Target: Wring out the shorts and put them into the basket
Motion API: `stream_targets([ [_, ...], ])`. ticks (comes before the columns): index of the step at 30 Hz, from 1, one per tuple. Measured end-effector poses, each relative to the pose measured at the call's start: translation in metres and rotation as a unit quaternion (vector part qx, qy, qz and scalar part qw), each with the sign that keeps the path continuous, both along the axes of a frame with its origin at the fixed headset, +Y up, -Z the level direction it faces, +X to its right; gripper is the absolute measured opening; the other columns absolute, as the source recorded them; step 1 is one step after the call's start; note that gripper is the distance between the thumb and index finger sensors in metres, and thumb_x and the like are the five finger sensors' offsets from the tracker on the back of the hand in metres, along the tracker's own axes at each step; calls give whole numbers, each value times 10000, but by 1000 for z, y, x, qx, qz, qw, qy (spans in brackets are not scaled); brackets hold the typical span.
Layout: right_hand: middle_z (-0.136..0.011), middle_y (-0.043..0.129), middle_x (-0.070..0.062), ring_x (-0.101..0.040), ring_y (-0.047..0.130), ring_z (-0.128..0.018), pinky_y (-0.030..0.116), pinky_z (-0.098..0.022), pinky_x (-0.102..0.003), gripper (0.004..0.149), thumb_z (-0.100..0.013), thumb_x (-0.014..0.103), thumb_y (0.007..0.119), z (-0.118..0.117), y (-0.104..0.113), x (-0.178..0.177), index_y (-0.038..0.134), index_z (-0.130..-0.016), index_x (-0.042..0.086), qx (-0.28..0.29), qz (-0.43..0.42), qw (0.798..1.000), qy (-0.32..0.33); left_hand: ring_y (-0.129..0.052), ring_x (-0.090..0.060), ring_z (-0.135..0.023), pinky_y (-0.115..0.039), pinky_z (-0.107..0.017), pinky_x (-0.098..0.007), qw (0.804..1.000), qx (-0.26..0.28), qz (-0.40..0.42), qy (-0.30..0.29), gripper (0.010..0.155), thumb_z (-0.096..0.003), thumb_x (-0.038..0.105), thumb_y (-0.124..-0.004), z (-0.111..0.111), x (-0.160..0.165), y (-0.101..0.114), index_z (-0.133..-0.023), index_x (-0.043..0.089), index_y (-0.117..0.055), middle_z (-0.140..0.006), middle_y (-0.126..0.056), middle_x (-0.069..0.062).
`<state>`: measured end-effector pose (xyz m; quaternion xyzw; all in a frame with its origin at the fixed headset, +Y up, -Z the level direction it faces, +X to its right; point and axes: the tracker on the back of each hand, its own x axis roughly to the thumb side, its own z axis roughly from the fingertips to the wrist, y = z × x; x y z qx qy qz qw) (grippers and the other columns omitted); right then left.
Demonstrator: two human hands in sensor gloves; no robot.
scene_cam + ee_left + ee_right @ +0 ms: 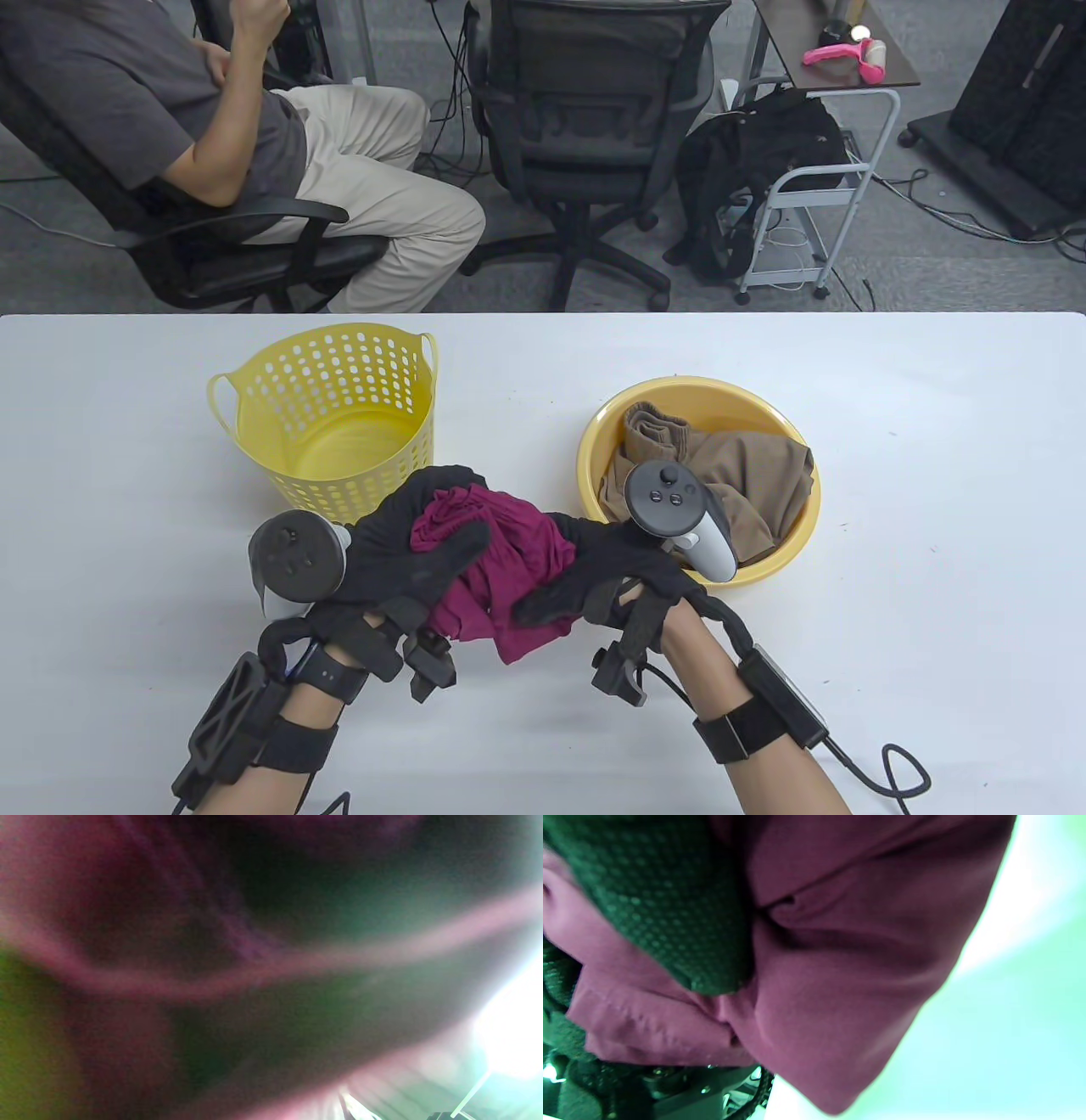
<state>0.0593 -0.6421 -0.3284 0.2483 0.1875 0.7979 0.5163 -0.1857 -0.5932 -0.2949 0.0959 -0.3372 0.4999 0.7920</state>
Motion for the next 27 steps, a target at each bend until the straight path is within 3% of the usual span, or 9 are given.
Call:
stream_targets([
  [13,-1090,529,-261,-566,540,-988,516,-650,-736,925,-369,424,1042,12,11,11,534,-1082,127,89,52,994,-32,-885,-411,-765,-618,-663,-663,1000,6,-18,17,592,-550,560,-777,0,-7,5,-1005,233,-587,-975,-758,-174],
  [27,-1116,447,-275,-581,409,-1019,401,-654,-780,978,-359,496,1029,31,1,15,501,-1098,133,215,172,958,-77,-880,-418,-771,-614,-663,-669,997,34,-60,42,589,-550,558,-782,6,-17,22,-1006,236,-594,-980,-759,-173],
])
